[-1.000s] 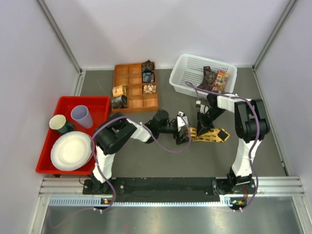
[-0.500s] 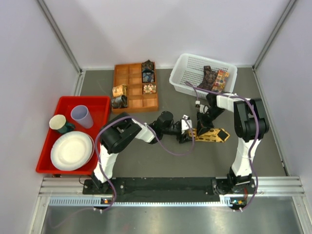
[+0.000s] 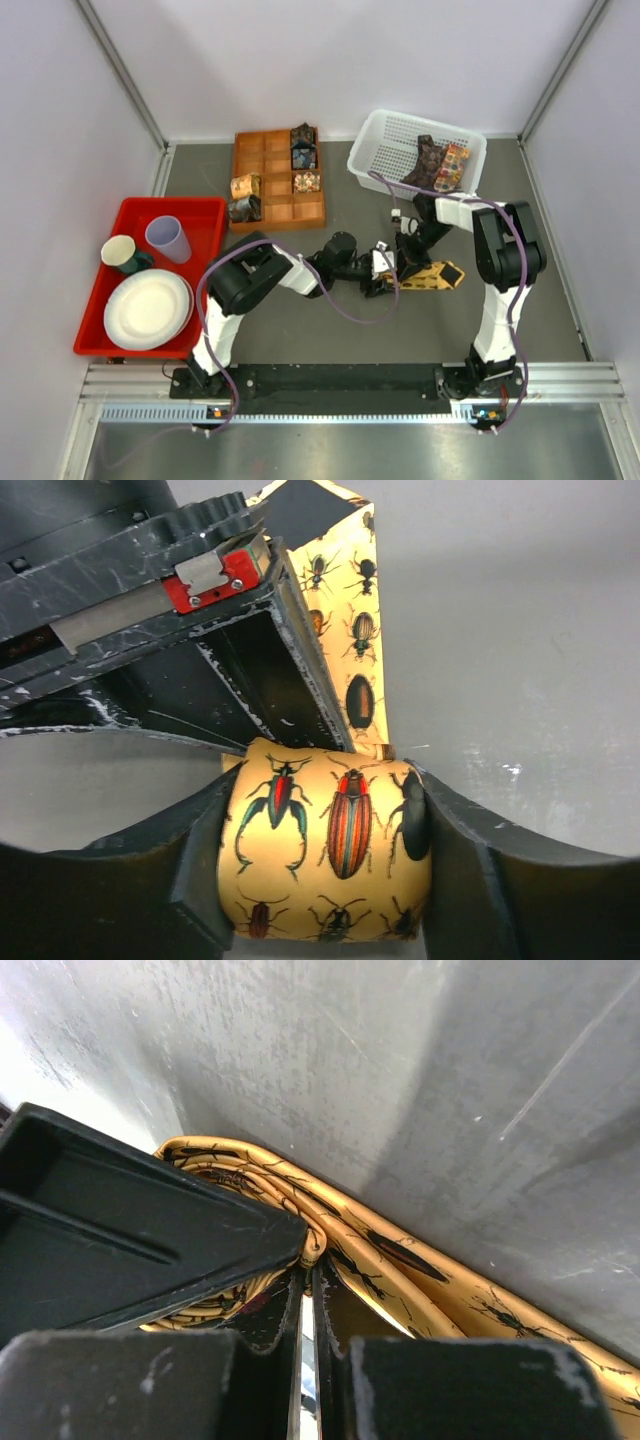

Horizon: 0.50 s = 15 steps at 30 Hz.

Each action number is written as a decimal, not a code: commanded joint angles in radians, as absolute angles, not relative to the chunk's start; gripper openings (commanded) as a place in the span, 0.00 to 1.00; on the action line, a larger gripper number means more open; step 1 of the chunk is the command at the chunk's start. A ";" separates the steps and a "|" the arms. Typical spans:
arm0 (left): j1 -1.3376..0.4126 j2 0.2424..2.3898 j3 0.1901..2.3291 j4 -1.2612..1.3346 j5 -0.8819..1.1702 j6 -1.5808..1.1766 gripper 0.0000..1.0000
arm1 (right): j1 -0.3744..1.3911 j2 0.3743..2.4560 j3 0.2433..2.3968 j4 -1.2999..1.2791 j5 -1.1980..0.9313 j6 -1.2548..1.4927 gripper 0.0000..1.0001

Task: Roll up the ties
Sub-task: Roll the tie at the center of the board.

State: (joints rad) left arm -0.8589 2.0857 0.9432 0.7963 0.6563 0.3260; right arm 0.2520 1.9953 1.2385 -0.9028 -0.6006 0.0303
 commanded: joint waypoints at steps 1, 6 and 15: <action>-0.871 2.106 0.931 0.773 0.647 0.354 0.59 | 0.293 2.057 1.226 -0.795 -0.568 0.020 0.00; -0.871 2.077 0.911 0.739 0.631 0.350 0.47 | 0.311 2.057 1.221 -0.790 -0.595 0.021 0.00; -0.871 2.042 0.985 0.372 0.488 0.356 0.29 | 0.315 2.037 1.281 -0.831 -0.649 0.009 0.02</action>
State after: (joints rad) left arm -0.8654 2.0605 0.9550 0.6945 0.5983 0.3431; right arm 0.2554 2.0125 1.2518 -0.9104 -0.6300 0.0296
